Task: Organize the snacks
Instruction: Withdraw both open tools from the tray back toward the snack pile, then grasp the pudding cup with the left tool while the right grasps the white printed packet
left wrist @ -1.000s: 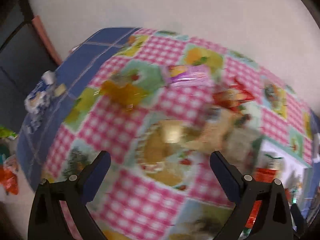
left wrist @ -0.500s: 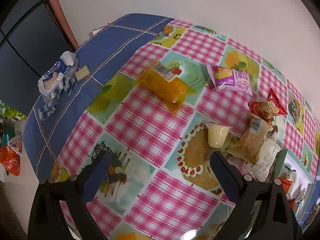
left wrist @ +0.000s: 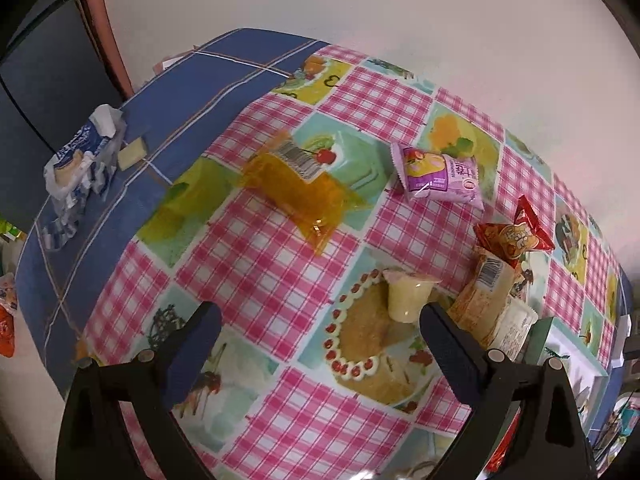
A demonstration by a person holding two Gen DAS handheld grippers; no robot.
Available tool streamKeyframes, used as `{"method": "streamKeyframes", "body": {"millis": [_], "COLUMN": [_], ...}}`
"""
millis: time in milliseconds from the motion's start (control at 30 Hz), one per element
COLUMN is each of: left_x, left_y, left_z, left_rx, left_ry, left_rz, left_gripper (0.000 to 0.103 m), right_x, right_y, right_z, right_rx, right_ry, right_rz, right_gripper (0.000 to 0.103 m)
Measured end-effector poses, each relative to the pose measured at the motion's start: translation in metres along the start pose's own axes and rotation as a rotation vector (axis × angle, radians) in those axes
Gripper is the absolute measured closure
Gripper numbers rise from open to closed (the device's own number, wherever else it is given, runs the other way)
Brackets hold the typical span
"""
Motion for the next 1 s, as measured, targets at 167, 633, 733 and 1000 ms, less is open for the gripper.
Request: {"method": "streamKeyframes", "body": {"millis": [167, 633, 733, 1000], "left_x": [-0.015, -0.018, -0.023, -0.036], "left_y": [0.006, 0.024, 0.026, 0.026], "left_z": [0.009, 0.039, 0.044, 0.057], "left_rx": [0.015, 0.079, 0.088, 0.115], "left_ry": [-0.040, -0.093, -0.095, -0.105], "left_rz": [0.031, -0.008, -0.003, 0.023], "left_gripper": [0.004, 0.004, 0.004, 0.004], "right_x": [-0.003, 0.001, 0.001, 0.005], "right_y": [0.012, 0.035, 0.038, 0.041], "right_z": [-0.001, 0.027, 0.034, 0.039], "right_rx": [-0.021, 0.004, 0.009, 0.007], "right_ry": [-0.015, -0.012, -0.014, -0.033], "right_rz": [0.007, 0.006, 0.006, -0.021], "right_gripper": [0.007, 0.028, 0.033, 0.048]}}
Point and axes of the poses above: each gripper's, at about its wrist camera, not at the fingertips, and z roughly the way its jaws point, x to its left, y to its top, the point moved 8 cm from there along z, roughly the way its jaws point, and after that the axes turned 12 degrees about x, right-handed, at the moved point
